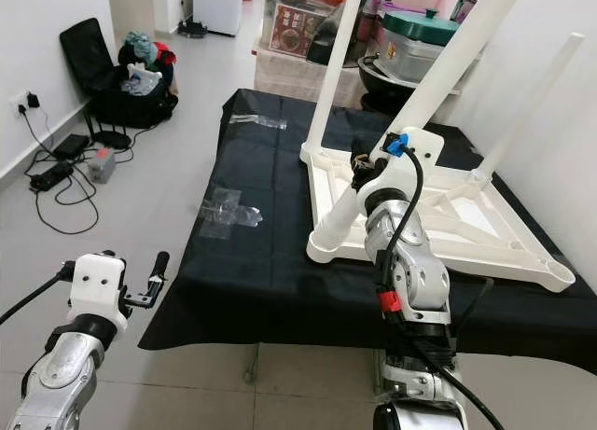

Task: Building children table

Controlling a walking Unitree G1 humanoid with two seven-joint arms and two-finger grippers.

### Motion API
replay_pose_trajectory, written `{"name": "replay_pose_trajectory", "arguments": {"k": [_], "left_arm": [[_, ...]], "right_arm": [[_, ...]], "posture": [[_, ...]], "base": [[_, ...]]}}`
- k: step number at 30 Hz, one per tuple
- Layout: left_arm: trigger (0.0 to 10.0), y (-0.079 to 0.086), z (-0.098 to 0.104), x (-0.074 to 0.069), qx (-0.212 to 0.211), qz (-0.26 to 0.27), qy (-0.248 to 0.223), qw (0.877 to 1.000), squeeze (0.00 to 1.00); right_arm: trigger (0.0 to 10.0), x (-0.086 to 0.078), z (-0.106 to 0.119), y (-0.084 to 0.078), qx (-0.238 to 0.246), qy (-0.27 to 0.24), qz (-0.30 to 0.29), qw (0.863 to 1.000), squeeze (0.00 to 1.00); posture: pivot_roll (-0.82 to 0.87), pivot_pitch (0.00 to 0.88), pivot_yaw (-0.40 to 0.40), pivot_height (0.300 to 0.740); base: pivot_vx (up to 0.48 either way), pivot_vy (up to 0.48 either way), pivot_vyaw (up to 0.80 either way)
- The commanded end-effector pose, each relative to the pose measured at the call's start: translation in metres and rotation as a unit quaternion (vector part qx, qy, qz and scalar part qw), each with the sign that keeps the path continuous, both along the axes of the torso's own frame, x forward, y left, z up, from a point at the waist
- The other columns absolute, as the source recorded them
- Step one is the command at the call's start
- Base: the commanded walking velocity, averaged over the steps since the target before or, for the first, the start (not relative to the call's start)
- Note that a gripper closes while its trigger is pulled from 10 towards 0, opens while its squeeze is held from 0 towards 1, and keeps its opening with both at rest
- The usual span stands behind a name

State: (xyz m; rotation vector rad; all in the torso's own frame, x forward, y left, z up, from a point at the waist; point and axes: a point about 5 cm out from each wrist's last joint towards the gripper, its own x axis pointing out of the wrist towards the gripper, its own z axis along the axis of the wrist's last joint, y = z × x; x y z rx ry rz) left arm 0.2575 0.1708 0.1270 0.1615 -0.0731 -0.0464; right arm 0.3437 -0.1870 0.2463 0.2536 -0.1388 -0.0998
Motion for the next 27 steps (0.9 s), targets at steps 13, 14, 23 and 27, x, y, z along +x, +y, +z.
{"name": "replay_pose_trajectory", "arguments": {"k": [13,14,23,27], "left_arm": [[10.0,-0.002,0.002,0.001,-0.006,-0.002,-0.009,1.000,0.02],[10.0,-0.002,0.002,0.001,-0.006,-0.002,-0.010,1.000,0.02],[10.0,-0.001,0.001,0.001,-0.007,-0.001,-0.011,1.000,0.01],[10.0,0.000,0.001,0.002,-0.007,-0.002,-0.011,1.000,0.02]], "right_arm": [[10.0,-0.004,-0.025,0.002,0.074,0.059,0.023,0.995,0.00],[10.0,-0.006,-0.029,0.008,0.081,0.062,0.042,0.994,0.00],[10.0,-0.017,-0.033,0.024,0.084,0.067,0.101,0.989,0.00],[10.0,-0.021,-0.023,0.023,0.040,0.034,0.104,0.993,0.00]], "posture": [[0.10,0.000,-0.167,0.740],[0.10,0.000,-0.166,0.740],[0.10,0.000,-0.161,0.740],[0.09,0.000,-0.158,0.740]], "base": [[0.146,0.000,0.00],[0.285,0.000,0.00],[0.308,0.000,0.00],[0.307,0.000,0.00]]}}
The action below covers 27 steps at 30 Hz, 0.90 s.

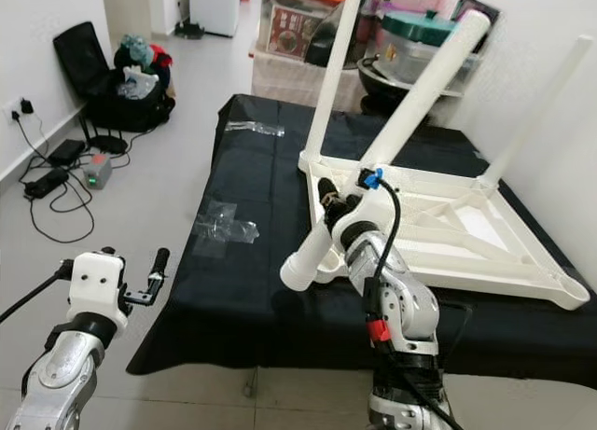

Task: Building children table

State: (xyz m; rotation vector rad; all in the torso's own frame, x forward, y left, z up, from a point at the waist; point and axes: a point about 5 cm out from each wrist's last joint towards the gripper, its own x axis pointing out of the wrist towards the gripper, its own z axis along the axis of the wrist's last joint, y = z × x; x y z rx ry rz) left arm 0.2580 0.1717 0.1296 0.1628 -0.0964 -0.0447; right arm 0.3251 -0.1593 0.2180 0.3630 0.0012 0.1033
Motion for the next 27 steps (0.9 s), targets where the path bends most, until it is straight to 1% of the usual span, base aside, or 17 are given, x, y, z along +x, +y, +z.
{"name": "replay_pose_trajectory", "arguments": {"k": [1,2,3,4,5,6,7,9,11,14,17,18,21,23,27], "left_arm": [[10.0,-0.001,-0.001,0.001,-0.007,-0.002,0.001,1.000,0.01],[10.0,-0.001,-0.001,0.001,-0.007,-0.002,0.001,1.000,0.01],[10.0,-0.001,-0.001,0.002,-0.007,-0.002,0.001,1.000,0.01],[10.0,-0.001,-0.001,0.002,-0.007,-0.002,0.001,1.000,0.01],[10.0,-0.001,-0.001,0.002,-0.007,-0.003,0.000,1.000,0.02],[10.0,-0.001,-0.001,0.002,-0.006,-0.003,0.000,1.000,0.01],[10.0,-0.001,-0.001,0.002,-0.006,-0.003,0.000,1.000,0.01],[10.0,-0.001,0.000,0.003,-0.006,-0.003,-0.001,1.000,0.01],[10.0,-0.001,0.000,0.003,-0.006,-0.003,-0.001,1.000,0.01],[10.0,-0.001,0.000,0.003,-0.006,-0.002,-0.002,1.000,0.02],[10.0,0.000,0.000,0.003,-0.006,-0.002,-0.002,1.000,0.02],[10.0,-0.001,0.000,0.004,-0.006,-0.004,-0.001,1.000,0.00],[10.0,-0.002,-0.001,0.004,-0.005,-0.006,0.001,1.000,0.00],[10.0,-0.004,-0.002,0.004,-0.004,-0.011,0.005,1.000,0.00],[10.0,-0.006,-0.002,0.004,-0.002,-0.014,0.006,1.000,0.00]], "right_arm": [[10.0,-0.004,0.010,-0.004,-0.013,-0.035,-0.007,0.999,0.00],[10.0,-0.004,0.010,-0.004,-0.013,-0.035,-0.007,0.999,0.00],[10.0,-0.005,0.017,-0.002,-0.018,-0.052,-0.001,0.998,0.00],[10.0,-0.005,0.017,-0.002,-0.018,-0.052,-0.001,0.998,0.00],[10.0,-0.007,0.023,0.000,-0.023,-0.072,0.007,0.997,0.00],[10.0,-0.008,0.029,0.003,-0.038,-0.090,0.014,0.995,0.00],[10.0,-0.008,0.029,0.003,-0.038,-0.090,0.014,0.995,0.00],[10.0,-0.011,0.036,0.005,-0.067,-0.114,0.022,0.991,0.00],[10.0,-0.011,0.037,0.005,-0.068,-0.114,0.023,0.991,0.00],[10.0,-0.014,0.038,0.008,-0.087,-0.127,0.028,0.988,0.00],[10.0,-0.015,0.038,0.008,-0.090,-0.128,0.029,0.987,0.00],[10.0,-0.016,0.036,0.008,-0.100,-0.129,0.029,0.986,0.00],[10.0,-0.017,0.035,0.009,-0.110,-0.130,0.029,0.985,0.00],[10.0,-0.018,0.033,0.010,-0.123,-0.132,0.030,0.983,0.00],[10.0,-0.019,0.033,0.009,-0.128,-0.135,0.031,0.982,0.00]], "posture": [[0.09,0.000,-0.155,0.740],[0.09,0.000,-0.155,0.740],[0.09,0.000,-0.154,0.740],[0.09,0.000,-0.154,0.740],[0.09,0.000,-0.154,0.740],[0.09,0.000,-0.154,0.740],[0.09,0.000,-0.154,0.740],[0.09,0.000,-0.154,0.740],[0.09,0.000,-0.154,0.740],[0.09,0.000,-0.156,0.740],[0.09,0.000,-0.156,0.740],[0.09,0.000,-0.155,0.740],[0.09,0.000,-0.155,0.740],[0.09,0.000,-0.154,0.740],[0.08,0.000,-0.154,0.740]], "base": [[0.307,0.000,0.00],[0.307,0.000,0.00],[0.307,0.000,0.00],[0.307,0.000,0.00],[0.315,0.000,0.00],[0.319,0.000,0.00],[0.319,0.000,0.00],[0.319,0.000,0.00],[0.319,0.000,0.00],[0.322,0.000,0.00],[0.322,0.000,0.00],[0.311,0.000,0.00],[0.286,0.000,0.00],[0.000,0.000,0.00],[0.000,0.000,0.00]]}}
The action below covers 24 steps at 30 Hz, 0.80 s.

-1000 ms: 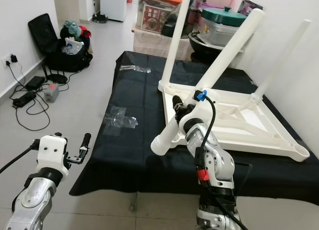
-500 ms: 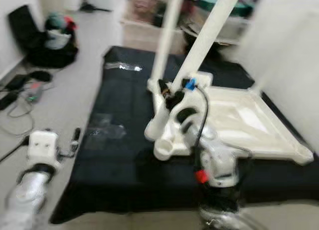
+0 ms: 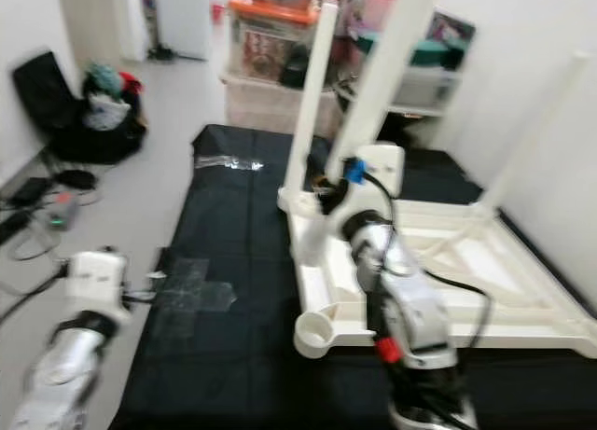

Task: Building children table

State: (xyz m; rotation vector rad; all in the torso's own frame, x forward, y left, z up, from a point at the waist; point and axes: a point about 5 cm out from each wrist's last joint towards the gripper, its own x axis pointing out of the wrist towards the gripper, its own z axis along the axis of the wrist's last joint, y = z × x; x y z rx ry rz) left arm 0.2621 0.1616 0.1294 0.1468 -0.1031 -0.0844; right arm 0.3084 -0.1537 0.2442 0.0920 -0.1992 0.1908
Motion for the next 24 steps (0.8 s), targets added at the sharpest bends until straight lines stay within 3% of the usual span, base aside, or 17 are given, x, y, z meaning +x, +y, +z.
{"name": "replay_pose_trajectory", "arguments": {"k": [1,3,11,16,19,24], "left_arm": [[10.0,0.0045,-0.0021,-0.0002,0.006,0.007,0.007,1.000,0.00],[10.0,0.0044,-0.0021,-0.0002,0.006,0.006,0.007,1.000,0.00],[10.0,0.0035,-0.0020,0.0000,0.011,0.005,0.006,1.000,0.00],[10.0,0.0039,-0.0025,0.0000,0.007,0.007,0.008,1.000,0.00],[10.0,0.0042,-0.0027,0.0000,0.004,0.009,0.008,1.000,0.00],[10.0,0.0042,-0.0029,-0.0004,0.003,0.008,0.009,1.000,0.00]], "right_arm": [[10.0,-0.0024,0.0064,0.0038,0.000,-0.021,0.009,1.000,0.00],[10.0,-0.0025,0.0062,0.0040,-0.001,-0.022,0.009,1.000,0.00],[10.0,-0.0015,0.0057,0.0074,-0.017,-0.028,0.016,0.999,0.00],[10.0,-0.0007,0.0044,0.0085,-0.004,-0.025,0.020,0.999,0.00],[10.0,-0.0005,0.0038,0.0075,-0.013,-0.024,0.020,0.999,0.00],[10.0,-0.0009,0.0023,0.0075,-0.010,-0.021,0.022,0.999,0.00]], "posture": [[0.08,0.000,-0.154,0.740],[0.08,0.000,-0.154,0.740],[0.09,0.000,-0.159,0.740],[0.09,0.000,-0.159,0.740],[0.09,0.000,-0.159,0.740],[0.09,0.000,-0.159,0.740]], "base": [[0.000,0.000,0.00],[0.000,0.000,0.00],[0.000,-0.469,0.00],[0.000,-0.340,0.80],[0.000,0.000,0.00],[0.000,0.000,0.80]]}}
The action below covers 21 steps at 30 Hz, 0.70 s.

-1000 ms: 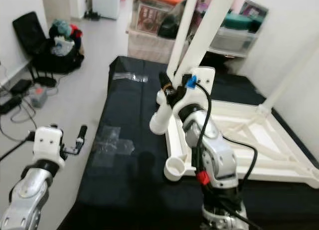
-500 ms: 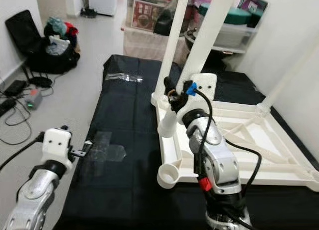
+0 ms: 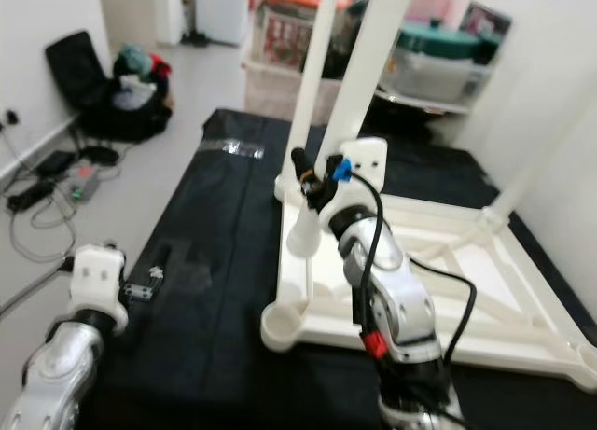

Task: Building children table

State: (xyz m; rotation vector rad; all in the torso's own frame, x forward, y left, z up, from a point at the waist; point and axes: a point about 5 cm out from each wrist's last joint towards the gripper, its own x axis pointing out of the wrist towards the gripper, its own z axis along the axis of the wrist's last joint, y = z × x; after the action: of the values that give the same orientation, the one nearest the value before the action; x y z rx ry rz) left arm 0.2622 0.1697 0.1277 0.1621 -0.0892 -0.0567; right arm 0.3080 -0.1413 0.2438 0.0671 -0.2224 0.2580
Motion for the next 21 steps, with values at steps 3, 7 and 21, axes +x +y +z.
{"name": "replay_pose_trajectory", "arguments": {"k": [3,7,21], "left_arm": [[10.0,-0.004,-0.002,0.000,-0.004,-0.007,0.007,1.000,0.00],[10.0,-0.005,-0.004,0.000,-0.004,-0.010,0.011,1.000,0.00],[10.0,-0.008,-0.006,0.001,-0.001,-0.016,0.016,1.000,0.00]], "right_arm": [[10.0,-0.003,0.000,-0.004,0.002,0.002,0.021,1.000,0.00],[10.0,-0.008,0.000,-0.009,-0.016,0.004,0.071,0.997,0.00],[10.0,-0.035,-0.017,-0.023,-0.096,0.067,0.358,0.926,0.00]], "posture": [[0.09,0.000,-0.160,0.740],[0.08,0.000,-0.160,0.740],[0.10,0.000,-0.170,0.740]], "base": [[0.000,0.000,0.00],[0.000,0.000,0.00],[0.000,0.000,0.00]]}}
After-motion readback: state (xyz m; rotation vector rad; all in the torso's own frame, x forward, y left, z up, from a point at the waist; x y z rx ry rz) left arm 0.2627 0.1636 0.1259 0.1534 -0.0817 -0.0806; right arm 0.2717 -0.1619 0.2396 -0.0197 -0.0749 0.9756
